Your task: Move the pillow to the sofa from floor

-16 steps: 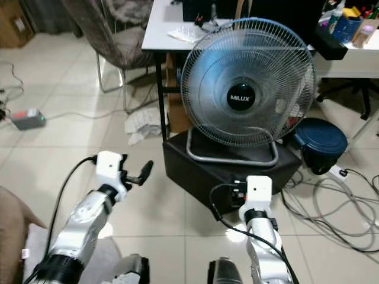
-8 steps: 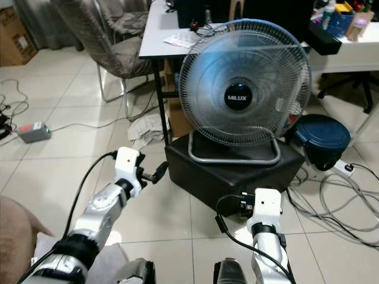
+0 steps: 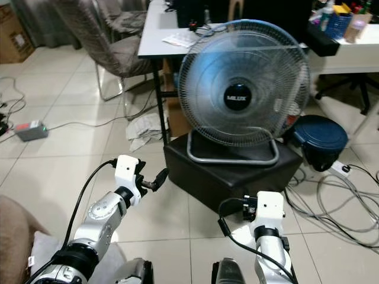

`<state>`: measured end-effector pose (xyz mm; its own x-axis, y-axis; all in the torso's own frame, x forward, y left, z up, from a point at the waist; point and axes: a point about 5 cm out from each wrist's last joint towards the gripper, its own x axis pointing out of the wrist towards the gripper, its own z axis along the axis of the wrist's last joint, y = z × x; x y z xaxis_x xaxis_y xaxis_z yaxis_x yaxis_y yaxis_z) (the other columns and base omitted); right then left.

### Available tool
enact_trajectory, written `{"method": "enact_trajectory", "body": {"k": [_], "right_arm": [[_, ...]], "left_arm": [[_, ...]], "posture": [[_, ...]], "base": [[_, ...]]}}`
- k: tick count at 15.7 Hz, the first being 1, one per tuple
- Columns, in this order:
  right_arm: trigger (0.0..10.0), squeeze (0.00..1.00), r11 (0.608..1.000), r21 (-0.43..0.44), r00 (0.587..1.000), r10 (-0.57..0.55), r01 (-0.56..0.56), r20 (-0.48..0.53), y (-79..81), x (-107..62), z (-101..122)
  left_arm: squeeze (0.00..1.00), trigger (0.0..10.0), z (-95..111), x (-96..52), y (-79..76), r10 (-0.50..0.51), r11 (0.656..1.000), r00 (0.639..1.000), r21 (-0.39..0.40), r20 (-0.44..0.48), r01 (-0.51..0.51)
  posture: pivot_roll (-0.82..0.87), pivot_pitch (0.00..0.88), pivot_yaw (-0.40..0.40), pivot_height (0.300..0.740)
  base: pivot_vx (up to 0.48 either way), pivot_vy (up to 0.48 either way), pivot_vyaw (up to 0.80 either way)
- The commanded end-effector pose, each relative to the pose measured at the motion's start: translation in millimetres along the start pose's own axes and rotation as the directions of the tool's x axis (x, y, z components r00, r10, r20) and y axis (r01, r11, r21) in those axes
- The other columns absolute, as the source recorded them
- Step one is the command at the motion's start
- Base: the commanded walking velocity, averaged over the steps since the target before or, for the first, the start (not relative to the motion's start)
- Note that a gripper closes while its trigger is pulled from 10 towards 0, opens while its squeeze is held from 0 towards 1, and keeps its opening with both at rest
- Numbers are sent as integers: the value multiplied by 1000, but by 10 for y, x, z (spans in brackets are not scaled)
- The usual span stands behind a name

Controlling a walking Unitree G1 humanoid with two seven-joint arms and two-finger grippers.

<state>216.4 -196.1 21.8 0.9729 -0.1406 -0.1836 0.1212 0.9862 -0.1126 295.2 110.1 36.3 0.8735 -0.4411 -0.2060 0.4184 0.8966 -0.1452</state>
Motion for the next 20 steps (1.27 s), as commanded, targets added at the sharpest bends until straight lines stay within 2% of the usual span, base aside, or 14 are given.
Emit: {"method": "enact_trajectory", "body": {"k": [1, 2, 5, 6, 7, 9, 11, 12, 14, 16, 18, 20], "right_arm": [[10000, 0, 1000, 8, 1000, 5, -5, 14, 3, 39, 37], [10000, 0, 1000, -13, 999, 27, -27, 39, -1, 150, 130], [10000, 0, 999, -20, 999, 30, -29, 43, -53, 205, 176], [10000, 0, 1000, -13, 999, 9, -9, 36, -137, 184, 169], [10000, 0, 1000, -8, 1000, -7, 7, 17, -201, 129, 125], [10000, 0, 1000, -7, 1000, -11, 11, 6, -218, 63, 96], [10000, 0, 1000, 2, 1000, -17, 17, -3, -193, -33, 72], [10000, 0, 1000, 7, 999, -12, 13, -34, -161, -192, -8], [10000, 0, 1000, 8, 998, 1, -1, -63, -139, -279, -82], [10000, 0, 1000, 25, 997, 12, -10, -78, -94, -264, -108], [10000, 0, 998, 58, 998, 39, -36, -57, 50, -66, 1], [10000, 0, 996, 56, 997, 70, -69, -26, 148, 115, 100]], "left_arm": [[0, 10000, 99, 5, 4, -6, 1000, 999, 6, 43, 5], [0, 10000, 200, 8, 67, -15, 999, 997, 42, 73, 12], [0, 10000, 199, 22, 103, -4, 999, 998, 51, 67, 1], [0, 10000, 177, -6, 144, 14, 999, 998, 47, 56, -17], [0, 10000, 131, -59, 181, 34, 999, 999, 28, 41, -36], [0, 10000, 85, -131, 178, 35, 999, 999, 29, 34, -36], [0, 10000, 41, -230, 179, 34, 999, 999, 35, 28, -35], [0, 10000, -13, -356, 220, 46, 998, 999, 38, 11, -46], [0, 10000, -49, -410, 238, 51, 998, 999, 38, -5, -50], [0, 10000, -58, -387, 204, 41, 999, 999, 31, -15, -40], [0, 10000, 38, -222, 158, 32, 999, 999, 44, -4, -31], [0, 10000, 198, -65, 127, 24, 998, 999, 61, 32, -26]], "posture": [[-51, 0, 57, 677], [-38, 0, 44, 677], [-38, 39, 30, 677], [-35, 58, 39, 677], [-29, 78, 42, 677], [-31, 110, 46, 677], [-39, 207, 60, 677], [-36, 254, 57, 677], [-35, 249, 59, 677], [-33, 197, 58, 677], [-20, 78, 52, 677], [-2, 27, 54, 677]], "base": [[0, 0, 0], [0, 0, 0], [0, 0, 0], [0, 0, 0], [0, 0, 0], [0, 0, 0], [0, 0, 0], [0, 0, 0], [0, 0, 0], [0, 0, 0], [0, 0, 0], [0, 0, 0]]}}
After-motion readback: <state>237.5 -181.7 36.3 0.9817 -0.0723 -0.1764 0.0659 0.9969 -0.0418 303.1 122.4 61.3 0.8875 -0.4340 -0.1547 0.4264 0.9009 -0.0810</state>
